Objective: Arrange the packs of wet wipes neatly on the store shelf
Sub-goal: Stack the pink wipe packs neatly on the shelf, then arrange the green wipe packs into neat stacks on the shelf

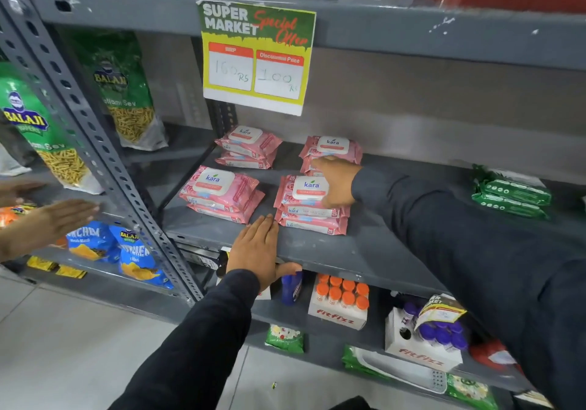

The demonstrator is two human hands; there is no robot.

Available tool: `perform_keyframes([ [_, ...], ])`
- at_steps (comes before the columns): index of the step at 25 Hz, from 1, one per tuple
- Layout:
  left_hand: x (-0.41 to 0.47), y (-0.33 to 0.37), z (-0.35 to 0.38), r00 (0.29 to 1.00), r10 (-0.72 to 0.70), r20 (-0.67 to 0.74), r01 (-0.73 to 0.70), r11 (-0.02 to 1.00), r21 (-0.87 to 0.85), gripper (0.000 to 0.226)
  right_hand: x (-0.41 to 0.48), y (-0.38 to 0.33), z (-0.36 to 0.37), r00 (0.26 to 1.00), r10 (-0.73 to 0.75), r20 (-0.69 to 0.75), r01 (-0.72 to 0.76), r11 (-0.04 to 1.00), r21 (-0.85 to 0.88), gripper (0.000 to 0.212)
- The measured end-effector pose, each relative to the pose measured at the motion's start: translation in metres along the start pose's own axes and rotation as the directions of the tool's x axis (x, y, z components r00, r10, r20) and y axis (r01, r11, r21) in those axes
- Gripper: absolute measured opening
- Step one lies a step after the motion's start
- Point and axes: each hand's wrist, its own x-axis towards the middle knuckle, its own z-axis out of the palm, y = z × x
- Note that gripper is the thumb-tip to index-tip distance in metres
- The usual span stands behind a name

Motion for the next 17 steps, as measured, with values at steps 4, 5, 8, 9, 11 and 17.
perform_keyframes([
  [4,0.001,-0.001,0.001,1.0,-0.013,0.011,0.013,1.0,-0.021,0.12,-0.027,0.03,-0.02,0.989,0.044,-0.144,-0.034,0.997,0.073,0.077],
  [5,0.0,-0.001,0.001,1.0,-0.016,0.016,0.017,1.0,-0.025,0.121,-0.035,0.045,-0.023,0.985,0.066,-0.16,-0.055,0.996,0.073,0.073],
  [8,-0.002,-0.002,-0.004,0.998,0.007,0.065,-0.005,1.0,-0.025,0.126,-0.064,0.102,-0.023,0.974,0.194,-0.115,-0.185,0.979,0.083,0.085],
  [9,-0.003,-0.002,-0.006,0.998,0.01,0.064,-0.008,0.999,-0.039,0.126,-0.077,0.121,-0.021,0.967,0.238,-0.091,-0.231,0.97,0.08,0.09],
  [11,-0.012,0.005,-0.006,1.0,-0.007,-0.024,0.004,0.995,-0.104,0.121,-0.105,0.158,-0.017,0.949,0.302,-0.087,-0.296,0.952,0.076,0.091],
  [17,-0.041,0.092,-0.007,0.951,0.212,-0.227,-0.244,0.962,-0.123,0.104,-0.174,0.232,0.003,0.89,0.452,-0.066,-0.447,0.891,0.077,0.089],
])
